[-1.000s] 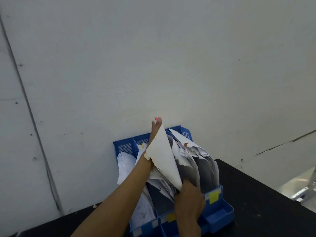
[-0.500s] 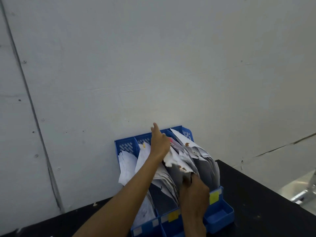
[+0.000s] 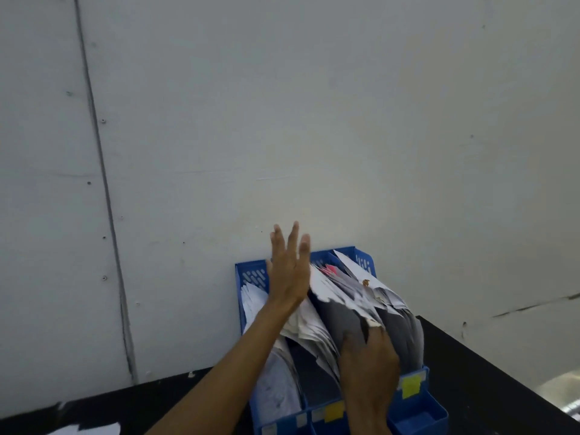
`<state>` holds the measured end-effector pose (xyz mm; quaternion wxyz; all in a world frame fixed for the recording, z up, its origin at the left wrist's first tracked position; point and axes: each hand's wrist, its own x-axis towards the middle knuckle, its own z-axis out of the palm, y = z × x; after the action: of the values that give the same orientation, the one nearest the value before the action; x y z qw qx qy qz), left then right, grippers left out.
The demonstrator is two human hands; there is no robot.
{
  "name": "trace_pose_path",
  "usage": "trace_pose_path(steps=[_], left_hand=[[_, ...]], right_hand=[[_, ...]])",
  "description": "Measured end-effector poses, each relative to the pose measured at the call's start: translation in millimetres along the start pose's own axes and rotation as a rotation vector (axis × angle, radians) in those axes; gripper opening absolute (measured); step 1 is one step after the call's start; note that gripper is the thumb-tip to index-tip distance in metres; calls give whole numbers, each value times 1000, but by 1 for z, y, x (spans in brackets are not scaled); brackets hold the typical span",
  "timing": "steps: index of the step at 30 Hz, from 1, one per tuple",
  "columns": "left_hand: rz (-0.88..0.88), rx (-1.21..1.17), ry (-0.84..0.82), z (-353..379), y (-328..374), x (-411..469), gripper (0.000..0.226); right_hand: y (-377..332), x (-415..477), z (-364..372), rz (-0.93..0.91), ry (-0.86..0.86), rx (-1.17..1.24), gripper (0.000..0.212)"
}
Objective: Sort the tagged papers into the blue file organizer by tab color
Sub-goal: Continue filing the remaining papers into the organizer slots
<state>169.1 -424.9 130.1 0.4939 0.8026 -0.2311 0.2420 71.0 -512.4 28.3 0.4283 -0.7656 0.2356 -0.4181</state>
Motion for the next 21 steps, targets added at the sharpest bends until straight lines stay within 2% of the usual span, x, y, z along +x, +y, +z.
trace_pose_path(steps=[3, 6, 9, 12, 14, 16, 19, 21], left_hand=[[-28, -55, 139, -55, -22, -20, 54], [-119, -12, 220, -119, -60, -68, 52], [-244, 183, 225, -182, -114, -129, 51], [-487, 419, 183, -245, -166, -186, 47], [-682, 561, 172, -287, -189, -227, 49], [-837, 670, 151, -319, -204, -263, 53], [-935, 766, 114, -346, -212, -292, 56], [-937, 784, 86, -356, -216, -312, 58]], right_hand=[[-13, -1, -7, -59, 24, -75, 40], [-32, -10, -13, -153, 23, -111, 32], [-51, -28, -8, -224, -56, -172, 25], [-72, -59, 4, -265, -93, -213, 26], [-91, -97, 19, -335, -114, -147, 23], [-109, -144, 38, -378, -267, -104, 5], [-116, -219, 74, -339, -599, -72, 17], [-118, -274, 96, -334, -779, -181, 20]])
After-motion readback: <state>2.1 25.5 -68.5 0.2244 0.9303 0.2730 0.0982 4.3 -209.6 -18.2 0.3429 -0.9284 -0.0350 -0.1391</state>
